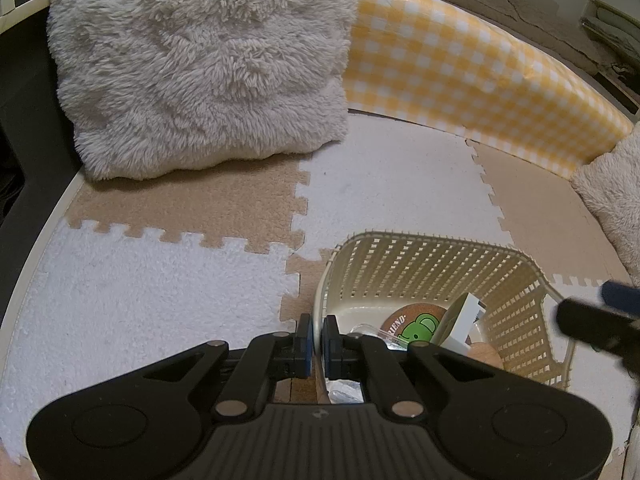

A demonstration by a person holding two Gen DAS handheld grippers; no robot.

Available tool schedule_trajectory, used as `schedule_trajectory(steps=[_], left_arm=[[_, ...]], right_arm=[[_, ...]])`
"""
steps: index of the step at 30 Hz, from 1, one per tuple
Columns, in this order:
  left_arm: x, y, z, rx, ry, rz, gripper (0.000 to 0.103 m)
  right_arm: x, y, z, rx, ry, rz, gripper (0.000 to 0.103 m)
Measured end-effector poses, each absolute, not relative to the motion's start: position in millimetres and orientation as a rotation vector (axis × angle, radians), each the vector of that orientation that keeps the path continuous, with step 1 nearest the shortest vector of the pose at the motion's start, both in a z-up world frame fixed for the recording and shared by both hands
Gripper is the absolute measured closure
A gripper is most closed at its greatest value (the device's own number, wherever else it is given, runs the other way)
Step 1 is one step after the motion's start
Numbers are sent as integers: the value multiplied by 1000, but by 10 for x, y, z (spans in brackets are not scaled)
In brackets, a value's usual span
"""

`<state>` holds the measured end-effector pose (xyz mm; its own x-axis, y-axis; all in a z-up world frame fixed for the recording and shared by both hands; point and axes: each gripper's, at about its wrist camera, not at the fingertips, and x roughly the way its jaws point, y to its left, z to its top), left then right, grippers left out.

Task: Organize rigid objects
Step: 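Withdraw the right tool from the basket and turn toward remaining items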

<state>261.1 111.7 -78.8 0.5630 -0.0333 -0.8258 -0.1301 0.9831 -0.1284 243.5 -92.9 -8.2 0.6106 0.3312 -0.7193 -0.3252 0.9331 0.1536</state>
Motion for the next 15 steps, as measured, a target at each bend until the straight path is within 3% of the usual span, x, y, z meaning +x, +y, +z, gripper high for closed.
schedule_trajectory(steps=[8,15], left_arm=[[2612,1114,-787,-182,973,58,98],[2613,1115,-787,-184,972,57,99]], right_arm=[[2411,-1305,175,14,774,348,2],[2530,-1841,150,7,754,219,0]])
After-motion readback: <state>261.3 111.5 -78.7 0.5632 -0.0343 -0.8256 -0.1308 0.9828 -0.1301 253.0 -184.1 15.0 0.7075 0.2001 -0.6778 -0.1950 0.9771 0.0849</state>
